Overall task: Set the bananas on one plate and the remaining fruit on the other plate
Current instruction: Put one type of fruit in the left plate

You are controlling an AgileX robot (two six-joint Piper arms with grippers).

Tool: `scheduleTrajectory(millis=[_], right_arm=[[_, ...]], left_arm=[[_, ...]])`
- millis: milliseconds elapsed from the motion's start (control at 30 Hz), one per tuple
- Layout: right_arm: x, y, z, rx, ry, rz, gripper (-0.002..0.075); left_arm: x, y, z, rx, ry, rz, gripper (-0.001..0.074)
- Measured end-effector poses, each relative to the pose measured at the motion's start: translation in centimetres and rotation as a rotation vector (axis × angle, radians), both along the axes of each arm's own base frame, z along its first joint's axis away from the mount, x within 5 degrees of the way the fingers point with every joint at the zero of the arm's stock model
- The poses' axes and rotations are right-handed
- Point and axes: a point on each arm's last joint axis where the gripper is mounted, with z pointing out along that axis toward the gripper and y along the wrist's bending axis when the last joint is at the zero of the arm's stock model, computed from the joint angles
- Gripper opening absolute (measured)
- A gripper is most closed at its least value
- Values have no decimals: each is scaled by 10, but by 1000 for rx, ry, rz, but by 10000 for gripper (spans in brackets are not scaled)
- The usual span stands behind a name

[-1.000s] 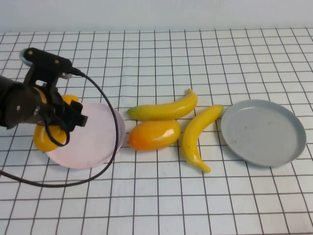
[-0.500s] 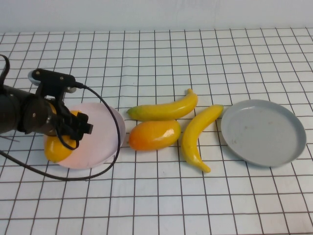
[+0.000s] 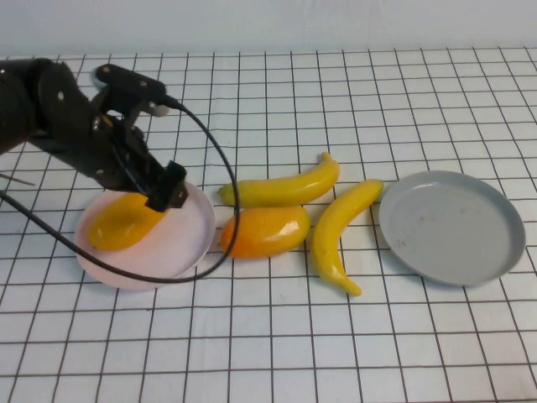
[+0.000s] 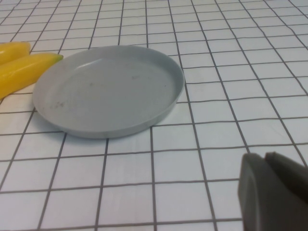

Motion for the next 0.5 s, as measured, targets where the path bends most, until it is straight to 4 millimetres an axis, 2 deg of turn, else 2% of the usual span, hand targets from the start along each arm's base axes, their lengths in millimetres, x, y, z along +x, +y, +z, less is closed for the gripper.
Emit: scheduleTrajectory(millis=[67,200,367,500], right_arm=[[0,0,0,0,0,0,-16],[0,0,0,0,0,0,-17],[0,0,0,0,0,0,-17],[0,0,0,0,0,0,-17]], left_arm=[[-8,-24,12,3,12,-185,668],[-23,-64,22,50,-46,-471,668],[-39,-101,19,134,-141,-747,668],[-38,-119,5,159,-174,-822,668]])
